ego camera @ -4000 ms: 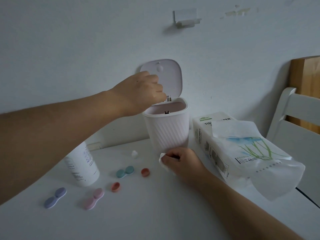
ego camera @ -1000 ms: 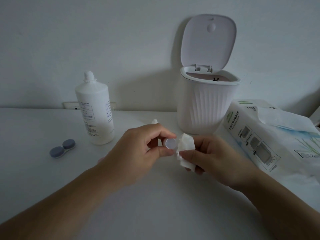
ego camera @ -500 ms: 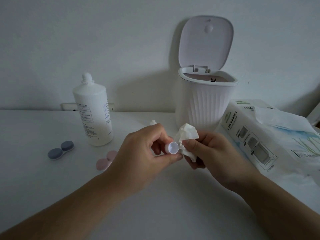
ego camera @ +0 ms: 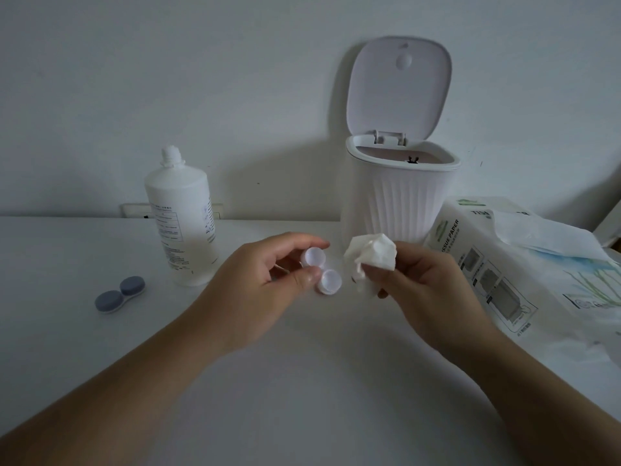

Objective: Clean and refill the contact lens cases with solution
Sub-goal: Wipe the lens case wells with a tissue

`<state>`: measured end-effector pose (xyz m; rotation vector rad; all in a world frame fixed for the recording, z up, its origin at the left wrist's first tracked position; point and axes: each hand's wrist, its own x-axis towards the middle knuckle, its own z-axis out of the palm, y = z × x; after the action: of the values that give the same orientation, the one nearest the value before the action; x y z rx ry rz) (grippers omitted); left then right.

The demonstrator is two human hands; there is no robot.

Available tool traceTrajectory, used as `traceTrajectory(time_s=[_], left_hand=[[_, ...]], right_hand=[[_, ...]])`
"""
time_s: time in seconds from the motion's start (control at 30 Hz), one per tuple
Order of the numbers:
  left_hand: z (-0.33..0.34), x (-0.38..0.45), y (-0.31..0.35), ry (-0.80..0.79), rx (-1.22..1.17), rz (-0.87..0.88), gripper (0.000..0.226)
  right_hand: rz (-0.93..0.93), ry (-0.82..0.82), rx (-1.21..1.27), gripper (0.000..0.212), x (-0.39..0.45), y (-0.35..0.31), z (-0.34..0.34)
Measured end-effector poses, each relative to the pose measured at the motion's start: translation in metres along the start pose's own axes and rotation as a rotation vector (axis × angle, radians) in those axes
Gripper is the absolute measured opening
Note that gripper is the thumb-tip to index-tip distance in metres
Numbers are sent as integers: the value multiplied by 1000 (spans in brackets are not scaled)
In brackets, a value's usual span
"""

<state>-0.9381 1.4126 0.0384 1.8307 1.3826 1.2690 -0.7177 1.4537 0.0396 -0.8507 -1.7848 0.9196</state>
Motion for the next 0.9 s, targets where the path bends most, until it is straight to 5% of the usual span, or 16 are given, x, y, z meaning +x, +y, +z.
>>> traceTrajectory(time_s=[0.23, 0.4, 0.67, 0.9], left_hand=[[8, -2, 3, -166, -268, -164, 40], [11, -3, 1, -180, -218, -94, 50], [11, -2, -4, -204, -192, -80, 28], [10, -3, 0, -121, -187, -46, 45]], right_hand=[[17, -78, 24, 16, 0, -2, 4], [-7, -124, 9, 13, 0, -2, 5], [33, -224, -25, 12, -2, 4, 5], [81, -168, -42, 32, 0, 6, 2]])
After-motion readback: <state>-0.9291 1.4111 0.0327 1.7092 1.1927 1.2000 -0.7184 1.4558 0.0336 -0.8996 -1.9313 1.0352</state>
